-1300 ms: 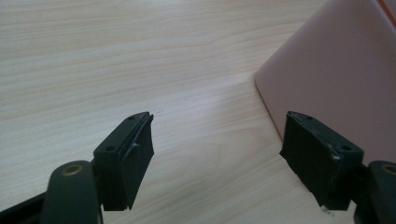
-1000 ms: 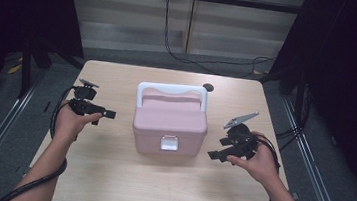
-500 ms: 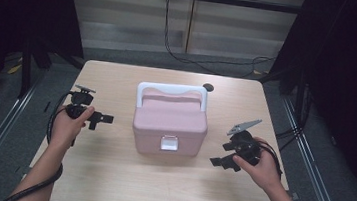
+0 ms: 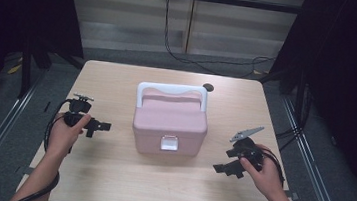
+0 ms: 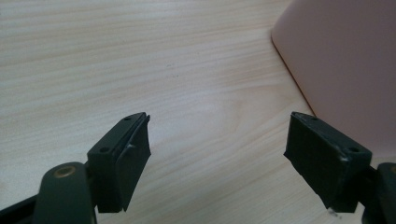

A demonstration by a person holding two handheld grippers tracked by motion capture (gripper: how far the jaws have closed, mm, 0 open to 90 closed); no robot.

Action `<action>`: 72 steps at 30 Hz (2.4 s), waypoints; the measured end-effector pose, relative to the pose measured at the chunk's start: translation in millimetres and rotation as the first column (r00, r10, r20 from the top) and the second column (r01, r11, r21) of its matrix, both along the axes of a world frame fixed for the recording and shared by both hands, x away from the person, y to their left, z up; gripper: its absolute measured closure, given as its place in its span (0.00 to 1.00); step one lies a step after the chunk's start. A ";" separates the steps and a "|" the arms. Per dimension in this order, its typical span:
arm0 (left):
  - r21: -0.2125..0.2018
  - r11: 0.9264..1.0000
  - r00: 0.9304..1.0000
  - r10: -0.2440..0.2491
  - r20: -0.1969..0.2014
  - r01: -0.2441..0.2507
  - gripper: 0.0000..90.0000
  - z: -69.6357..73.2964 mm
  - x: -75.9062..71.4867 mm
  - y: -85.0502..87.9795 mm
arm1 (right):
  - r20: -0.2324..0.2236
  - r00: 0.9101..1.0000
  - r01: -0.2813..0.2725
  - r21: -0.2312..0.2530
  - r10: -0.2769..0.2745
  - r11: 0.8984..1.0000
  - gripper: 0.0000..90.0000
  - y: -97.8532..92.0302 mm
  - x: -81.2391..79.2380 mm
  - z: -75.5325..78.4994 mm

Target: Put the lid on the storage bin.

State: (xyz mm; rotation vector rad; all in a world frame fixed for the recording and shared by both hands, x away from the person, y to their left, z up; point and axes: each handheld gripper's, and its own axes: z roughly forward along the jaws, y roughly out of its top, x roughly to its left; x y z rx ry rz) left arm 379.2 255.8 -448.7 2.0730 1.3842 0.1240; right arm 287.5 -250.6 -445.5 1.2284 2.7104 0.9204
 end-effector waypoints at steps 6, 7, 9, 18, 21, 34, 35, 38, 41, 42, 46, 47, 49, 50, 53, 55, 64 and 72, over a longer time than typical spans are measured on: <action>-0.008 1.000 1.000 0.001 -0.002 -0.001 0.24 -10.4 -6.2 6.8 | -0.013 1.000 0.015 0.024 -0.015 1.000 0.19 -8.8 -4.9 -6.6; -0.005 1.000 1.000 0.004 0.001 -0.004 0.24 -11.4 -6.8 7.6 | -0.012 1.000 0.024 0.028 -0.024 0.999 0.19 -10.7 -6.1 -8.1; -0.010 1.000 1.000 0.003 -0.003 -0.003 0.24 -13.6 -8.7 10.0 | -0.003 1.000 0.023 0.032 -0.023 0.999 0.19 -13.9 -7.7 -10.7; 0.007 1.000 1.000 -0.011 0.015 0.011 0.24 -21.4 -18.8 17.5 | -0.017 0.999 0.052 0.041 -0.052 0.998 0.19 -25.3 -13.9 -20.4; 0.013 1.000 1.000 -0.014 0.027 0.014 0.24 -24.4 -22.4 20.0 | -0.013 0.998 0.059 0.040 -0.059 0.997 0.20 -29.3 -17.0 -25.3; 0.032 0.999 0.999 -0.030 0.039 0.028 0.23 -39.7 -32.7 25.9 | 0.000 0.998 0.055 0.031 -0.055 0.998 0.19 -34.4 -23.3 -42.3; 0.035 0.999 0.999 -0.033 0.039 0.031 0.23 -39.7 -33.1 25.9 | 0.000 0.998 0.057 0.031 -0.057 0.998 0.18 -33.7 -23.8 -42.3; 0.044 0.998 0.997 -0.050 0.051 0.048 0.22 -40.5 -34.8 25.7 | 0.021 0.999 0.040 0.030 -0.041 0.999 0.18 -33.5 -23.8 -43.6; 0.044 0.997 0.995 -0.064 0.082 0.061 0.20 -43.1 -37.9 25.0 | 0.043 0.998 0.041 0.036 -0.043 0.998 0.18 -33.7 -26.9 -45.3; 0.050 0.997 0.993 -0.068 0.093 0.064 0.20 -43.9 -38.9 24.9 | 0.058 0.998 0.036 0.043 -0.038 0.998 0.18 -34.3 -27.5 -46.4; 0.062 0.995 0.988 -0.088 0.127 0.081 0.18 -46.5 -42.1 24.7 | 0.095 0.995 0.034 0.052 -0.039 0.998 0.17 -35.4 -31.5 -49.1; 0.062 0.995 0.988 -0.088 0.131 0.080 0.18 -46.9 -43.0 24.4 | 0.100 0.994 0.037 0.057 -0.043 0.998 0.17 -35.4 -32.9 -49.8; 0.066 0.994 0.984 -0.096 0.153 0.087 0.17 -48.6 -45.2 24.4 | 0.121 0.992 0.040 0.054 -0.047 0.998 0.17 -35.1 -35.5 -51.1; 0.066 0.994 0.982 -0.093 0.161 0.084 0.17 -49.3 -45.9 24.2 | 0.135 0.990 0.044 0.052 -0.051 0.998 0.17 -35.4 -36.8 -51.8; 0.076 0.993 0.978 -0.107 0.179 0.094 0.17 -50.9 -48.1 23.7 | 0.153 0.986 0.051 0.076 -0.063 0.996 0.17 -36.8 -39.6 -54.1; 0.080 0.993 0.975 -0.104 0.195 0.090 0.17 -52.1 -49.5 23.0 | 0.169 0.983 0.054 0.089 -0.069 0.995 0.17 -37.9 -41.0 -55.8; 0.117 0.986 0.962 -0.145 0.232 0.121 0.15 -55.5 -54.0 22.1 | 0.223 0.973 0.034 0.101 -0.056 0.994 0.17 -40.2 -46.3 -60.5; 0.137 0.981 0.953 -0.169 0.253 0.137 0.08 -59.0 -57.7 19.3 | 0.249 0.966 0.035 0.127 -0.066 0.991 0.17 -42.0 -49.5 -63.9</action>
